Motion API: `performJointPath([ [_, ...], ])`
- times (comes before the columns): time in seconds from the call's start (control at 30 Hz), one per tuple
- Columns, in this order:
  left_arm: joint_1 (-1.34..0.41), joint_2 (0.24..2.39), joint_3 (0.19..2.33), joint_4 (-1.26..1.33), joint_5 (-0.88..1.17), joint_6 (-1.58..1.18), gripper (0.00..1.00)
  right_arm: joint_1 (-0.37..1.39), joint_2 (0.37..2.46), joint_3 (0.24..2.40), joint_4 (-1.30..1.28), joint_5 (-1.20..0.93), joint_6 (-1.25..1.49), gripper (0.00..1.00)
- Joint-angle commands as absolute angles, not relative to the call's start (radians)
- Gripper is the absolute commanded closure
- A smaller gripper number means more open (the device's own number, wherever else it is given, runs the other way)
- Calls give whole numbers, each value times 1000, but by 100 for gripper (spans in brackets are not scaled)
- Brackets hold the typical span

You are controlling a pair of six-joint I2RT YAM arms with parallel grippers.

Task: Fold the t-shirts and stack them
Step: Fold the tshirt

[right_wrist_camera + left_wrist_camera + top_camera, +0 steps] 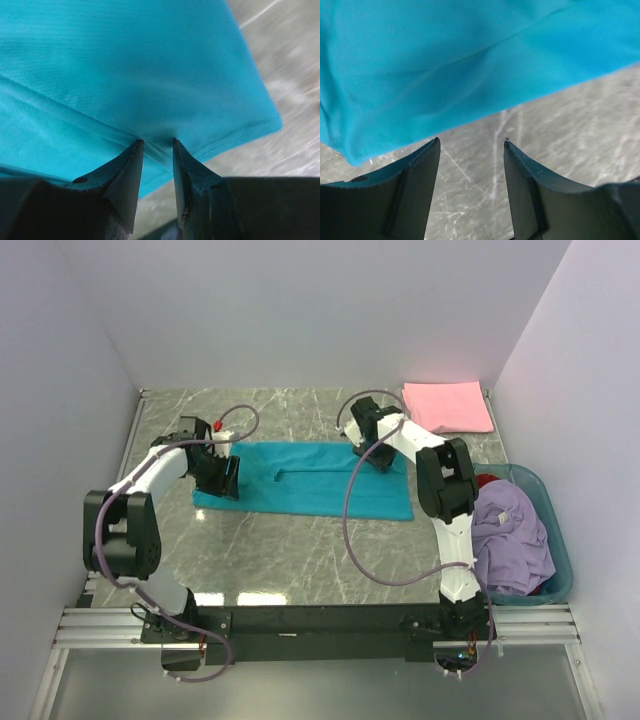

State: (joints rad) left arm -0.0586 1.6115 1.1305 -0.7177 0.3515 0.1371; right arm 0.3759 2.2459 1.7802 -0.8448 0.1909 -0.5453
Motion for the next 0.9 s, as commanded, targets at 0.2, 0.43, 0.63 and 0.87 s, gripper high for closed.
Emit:
performJointPath([
  [0.2,-55,1811,1207,-635,178,89,48,416,2093,1511,-943,89,-561,64],
  [0.43,-52,2136,1533,-641,130,130,55,538,1933,1315,-1001,-95,-528,61],
  [0.63,-51,2382,2089,-753,202,166,48,589,1778,1348,-1121,-388,-493,54],
  [0.87,-49,2139,2010,-629,319,92,34,551,1773,1397,-1039,-227,-486,57],
])
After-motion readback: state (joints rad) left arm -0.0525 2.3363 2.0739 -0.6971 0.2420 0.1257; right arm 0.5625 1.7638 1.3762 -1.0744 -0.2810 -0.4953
